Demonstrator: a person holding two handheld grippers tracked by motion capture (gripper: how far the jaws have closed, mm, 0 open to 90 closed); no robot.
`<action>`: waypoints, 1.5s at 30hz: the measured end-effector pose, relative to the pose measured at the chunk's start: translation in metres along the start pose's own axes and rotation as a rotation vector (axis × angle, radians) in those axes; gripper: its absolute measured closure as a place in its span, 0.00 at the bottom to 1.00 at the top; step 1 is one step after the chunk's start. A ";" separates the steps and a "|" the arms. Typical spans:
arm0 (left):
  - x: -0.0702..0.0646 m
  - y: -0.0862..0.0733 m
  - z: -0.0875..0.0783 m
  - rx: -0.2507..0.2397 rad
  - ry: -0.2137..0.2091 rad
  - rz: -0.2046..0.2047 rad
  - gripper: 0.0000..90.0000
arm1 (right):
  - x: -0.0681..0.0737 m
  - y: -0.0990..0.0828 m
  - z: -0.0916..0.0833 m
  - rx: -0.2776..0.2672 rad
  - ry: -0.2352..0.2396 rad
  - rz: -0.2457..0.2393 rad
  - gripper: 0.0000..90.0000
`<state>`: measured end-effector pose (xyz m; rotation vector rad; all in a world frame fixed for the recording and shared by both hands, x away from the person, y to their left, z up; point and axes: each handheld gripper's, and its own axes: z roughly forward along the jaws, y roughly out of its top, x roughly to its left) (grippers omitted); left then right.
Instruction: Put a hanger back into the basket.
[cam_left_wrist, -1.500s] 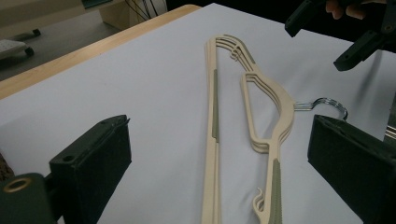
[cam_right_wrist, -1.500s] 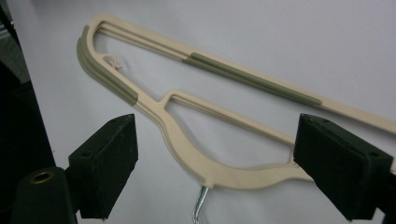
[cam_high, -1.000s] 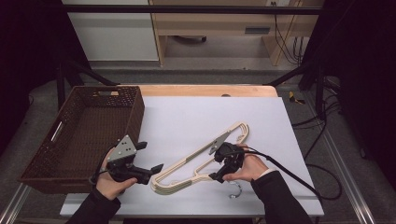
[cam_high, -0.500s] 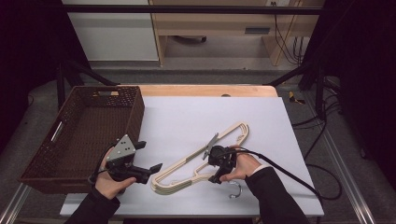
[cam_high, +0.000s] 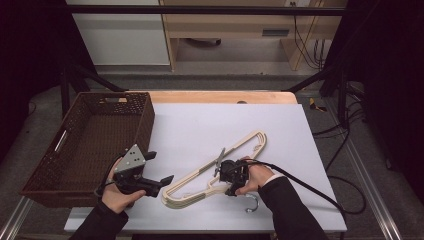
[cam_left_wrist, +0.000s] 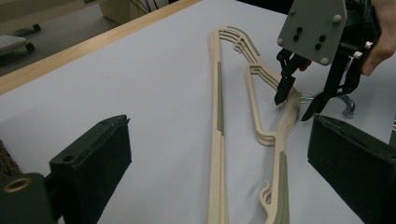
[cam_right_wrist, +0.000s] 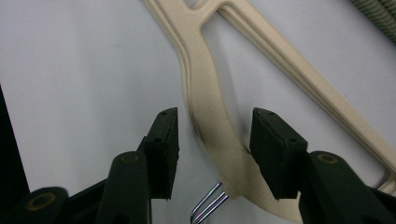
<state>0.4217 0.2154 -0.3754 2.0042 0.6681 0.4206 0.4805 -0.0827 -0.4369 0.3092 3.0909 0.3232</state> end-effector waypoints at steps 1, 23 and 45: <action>0.000 0.000 0.000 0.000 0.000 -0.002 0.06 | 0.000 0.000 0.000 0.000 0.000 0.000 0.59; -0.001 -0.001 0.002 0.010 -0.004 0.004 0.07 | 0.000 0.001 0.004 -0.009 0.006 -0.138 0.75; -0.002 -0.001 0.003 0.015 -0.003 0.009 0.07 | 0.002 0.000 0.002 -0.015 0.029 -0.168 0.79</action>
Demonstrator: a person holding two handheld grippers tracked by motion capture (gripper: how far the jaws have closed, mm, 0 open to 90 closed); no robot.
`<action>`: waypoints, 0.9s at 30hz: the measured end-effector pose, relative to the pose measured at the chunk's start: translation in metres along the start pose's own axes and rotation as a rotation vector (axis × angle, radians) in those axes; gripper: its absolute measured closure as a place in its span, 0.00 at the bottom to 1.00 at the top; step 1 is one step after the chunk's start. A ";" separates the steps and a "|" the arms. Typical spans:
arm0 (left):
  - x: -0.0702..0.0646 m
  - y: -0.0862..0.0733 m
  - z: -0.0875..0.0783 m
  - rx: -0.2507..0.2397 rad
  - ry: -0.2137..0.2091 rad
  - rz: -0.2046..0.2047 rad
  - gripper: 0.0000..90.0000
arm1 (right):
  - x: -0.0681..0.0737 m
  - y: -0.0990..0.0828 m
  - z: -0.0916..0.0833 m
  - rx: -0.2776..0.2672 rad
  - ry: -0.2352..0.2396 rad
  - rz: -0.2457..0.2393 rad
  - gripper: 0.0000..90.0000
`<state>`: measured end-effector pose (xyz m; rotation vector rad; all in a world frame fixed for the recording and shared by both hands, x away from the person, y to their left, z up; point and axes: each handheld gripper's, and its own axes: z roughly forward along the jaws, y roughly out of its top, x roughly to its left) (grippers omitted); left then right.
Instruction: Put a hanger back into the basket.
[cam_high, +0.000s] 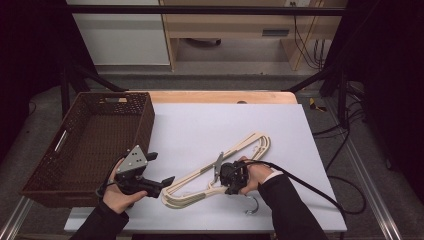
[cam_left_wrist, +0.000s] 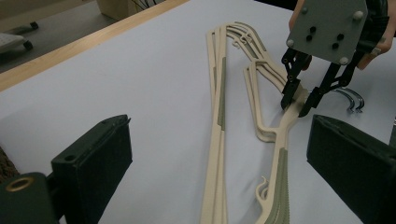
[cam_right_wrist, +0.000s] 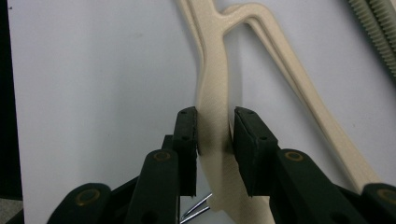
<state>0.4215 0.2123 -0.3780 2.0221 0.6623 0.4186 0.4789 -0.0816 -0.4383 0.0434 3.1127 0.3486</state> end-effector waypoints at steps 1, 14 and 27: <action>0.000 0.000 0.000 0.001 0.000 -0.001 0.07 | 0.000 0.000 0.000 0.000 0.000 0.000 0.79; -0.001 0.000 0.001 0.005 -0.002 0.003 0.07 | -0.003 0.000 0.000 -0.007 0.016 0.022 0.78; 0.000 0.000 0.001 0.008 -0.001 0.004 0.07 | -0.004 -0.001 -0.006 -0.023 0.019 0.024 0.79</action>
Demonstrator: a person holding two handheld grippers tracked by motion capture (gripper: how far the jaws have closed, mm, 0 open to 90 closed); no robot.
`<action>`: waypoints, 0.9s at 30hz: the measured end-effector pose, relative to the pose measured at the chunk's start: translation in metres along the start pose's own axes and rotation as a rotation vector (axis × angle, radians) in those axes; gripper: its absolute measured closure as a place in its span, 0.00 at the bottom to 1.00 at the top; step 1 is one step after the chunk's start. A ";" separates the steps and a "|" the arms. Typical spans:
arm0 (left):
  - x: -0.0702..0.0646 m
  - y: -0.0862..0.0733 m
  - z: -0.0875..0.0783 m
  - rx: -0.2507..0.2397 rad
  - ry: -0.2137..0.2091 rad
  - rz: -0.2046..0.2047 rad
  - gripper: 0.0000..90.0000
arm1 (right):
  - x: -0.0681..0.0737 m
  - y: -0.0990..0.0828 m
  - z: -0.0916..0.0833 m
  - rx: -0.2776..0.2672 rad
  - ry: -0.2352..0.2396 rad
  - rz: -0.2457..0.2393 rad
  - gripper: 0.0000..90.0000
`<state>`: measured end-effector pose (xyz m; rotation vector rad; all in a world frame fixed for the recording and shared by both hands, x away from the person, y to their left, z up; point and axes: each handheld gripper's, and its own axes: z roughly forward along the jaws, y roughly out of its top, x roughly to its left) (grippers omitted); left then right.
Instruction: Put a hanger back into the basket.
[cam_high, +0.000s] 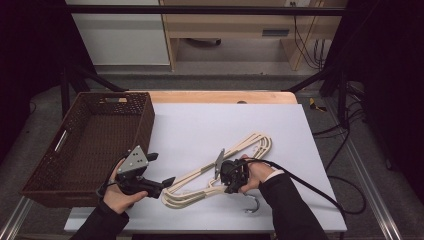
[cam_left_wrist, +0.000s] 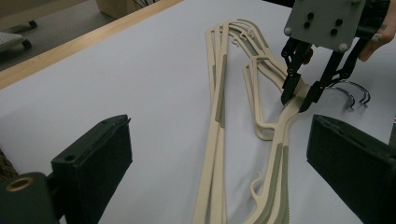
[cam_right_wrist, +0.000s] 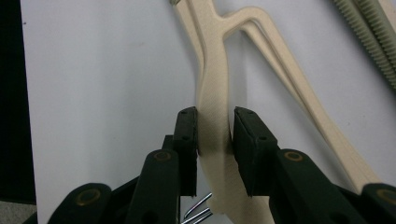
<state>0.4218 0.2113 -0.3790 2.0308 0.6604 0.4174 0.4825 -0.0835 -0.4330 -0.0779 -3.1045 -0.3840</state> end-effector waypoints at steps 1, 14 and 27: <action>0.000 0.000 0.000 0.000 0.000 0.000 0.07 | 0.000 0.000 -0.001 -0.003 0.006 0.009 0.80; 0.000 0.000 0.001 0.008 -0.002 0.002 0.07 | 0.000 0.001 0.002 0.024 0.007 0.013 0.82; -0.001 0.000 0.000 0.002 0.002 0.001 0.07 | 0.000 0.004 -0.004 0.022 -0.017 0.046 0.82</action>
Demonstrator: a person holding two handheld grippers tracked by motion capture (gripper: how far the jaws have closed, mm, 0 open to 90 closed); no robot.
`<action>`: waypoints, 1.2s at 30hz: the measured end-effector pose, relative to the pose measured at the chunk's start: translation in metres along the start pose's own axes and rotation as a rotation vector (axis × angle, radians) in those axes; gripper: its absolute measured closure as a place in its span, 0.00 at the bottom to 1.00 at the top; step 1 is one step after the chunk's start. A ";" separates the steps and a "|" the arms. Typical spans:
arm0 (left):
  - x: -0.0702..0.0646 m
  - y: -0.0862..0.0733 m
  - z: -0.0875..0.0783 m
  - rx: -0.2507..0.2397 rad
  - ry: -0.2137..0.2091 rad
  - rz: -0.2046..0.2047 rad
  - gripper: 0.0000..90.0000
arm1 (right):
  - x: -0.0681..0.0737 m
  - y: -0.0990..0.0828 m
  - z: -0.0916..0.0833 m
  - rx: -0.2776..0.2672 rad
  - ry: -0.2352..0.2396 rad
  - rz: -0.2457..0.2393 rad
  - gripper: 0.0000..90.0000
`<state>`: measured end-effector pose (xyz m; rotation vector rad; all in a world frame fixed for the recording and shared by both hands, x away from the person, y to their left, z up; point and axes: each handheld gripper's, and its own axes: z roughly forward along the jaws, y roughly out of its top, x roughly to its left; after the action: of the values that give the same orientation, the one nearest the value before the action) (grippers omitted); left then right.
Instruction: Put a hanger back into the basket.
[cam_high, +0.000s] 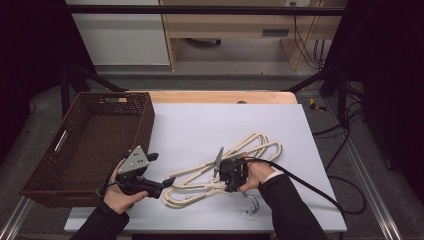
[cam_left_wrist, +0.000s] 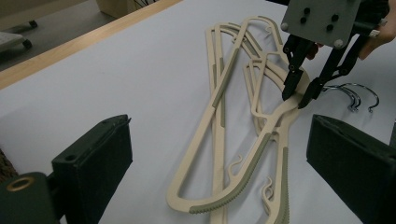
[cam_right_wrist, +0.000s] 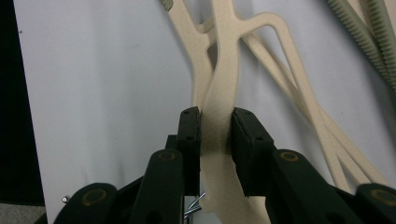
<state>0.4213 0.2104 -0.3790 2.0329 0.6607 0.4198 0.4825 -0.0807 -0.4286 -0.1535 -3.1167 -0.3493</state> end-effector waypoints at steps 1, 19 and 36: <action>0.000 0.000 0.000 0.000 0.000 0.000 0.07 | 0.000 0.000 -0.001 0.002 -0.002 0.004 0.82; 0.000 0.001 -0.002 -0.010 0.008 0.008 0.07 | 0.001 0.003 -0.021 0.017 -0.038 0.024 0.82; -0.013 0.011 -0.006 -0.006 0.018 0.101 0.07 | 0.011 0.006 -0.066 0.011 -0.061 0.006 0.82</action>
<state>0.4107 0.2015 -0.3666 2.0652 0.5688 0.4983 0.4716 -0.0886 -0.3628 -0.1768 -3.1772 -0.3338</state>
